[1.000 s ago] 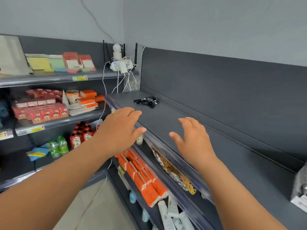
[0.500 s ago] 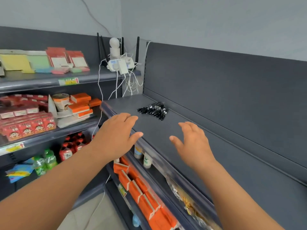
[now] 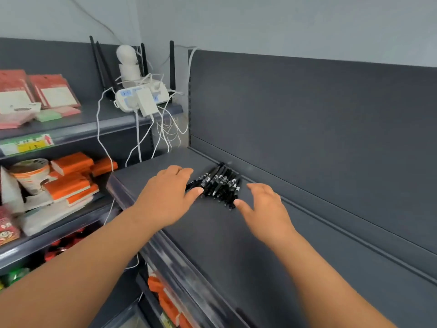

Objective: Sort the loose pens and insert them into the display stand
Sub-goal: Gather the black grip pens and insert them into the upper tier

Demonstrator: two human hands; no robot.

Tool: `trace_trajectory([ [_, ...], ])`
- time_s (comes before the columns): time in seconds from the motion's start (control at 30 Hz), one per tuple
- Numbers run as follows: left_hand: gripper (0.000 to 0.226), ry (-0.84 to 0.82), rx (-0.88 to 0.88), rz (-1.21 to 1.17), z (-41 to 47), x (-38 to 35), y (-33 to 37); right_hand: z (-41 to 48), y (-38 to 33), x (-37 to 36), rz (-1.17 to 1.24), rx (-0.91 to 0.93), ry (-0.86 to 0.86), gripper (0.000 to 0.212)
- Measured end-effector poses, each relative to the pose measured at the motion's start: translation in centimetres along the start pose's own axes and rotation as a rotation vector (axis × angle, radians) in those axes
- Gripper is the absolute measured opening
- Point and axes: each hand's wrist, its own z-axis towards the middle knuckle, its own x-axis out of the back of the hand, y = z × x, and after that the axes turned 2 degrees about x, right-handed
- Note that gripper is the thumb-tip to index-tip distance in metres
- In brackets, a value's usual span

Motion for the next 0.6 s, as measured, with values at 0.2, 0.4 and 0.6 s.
trace_trajectory([
  [0.2, 0.063, -0.06, -0.061, -0.081, 8.0, -3.4, -2.4, 4.6, -0.6, -3.3, 0.033, -0.174, 0.012, 0.056],
  [0.4, 0.07, -0.198, -0.132, -0.113, 14.1, -6.8, -4.6, 8.6, -2.8, -6.7, 0.041, -0.361, 0.059, 0.058],
  [0.6, 0.076, -0.321, -0.232, -0.065, 16.5, -10.1, -5.2, 10.6, -3.7, -9.6, -0.125, -0.573, 0.033, 0.068],
])
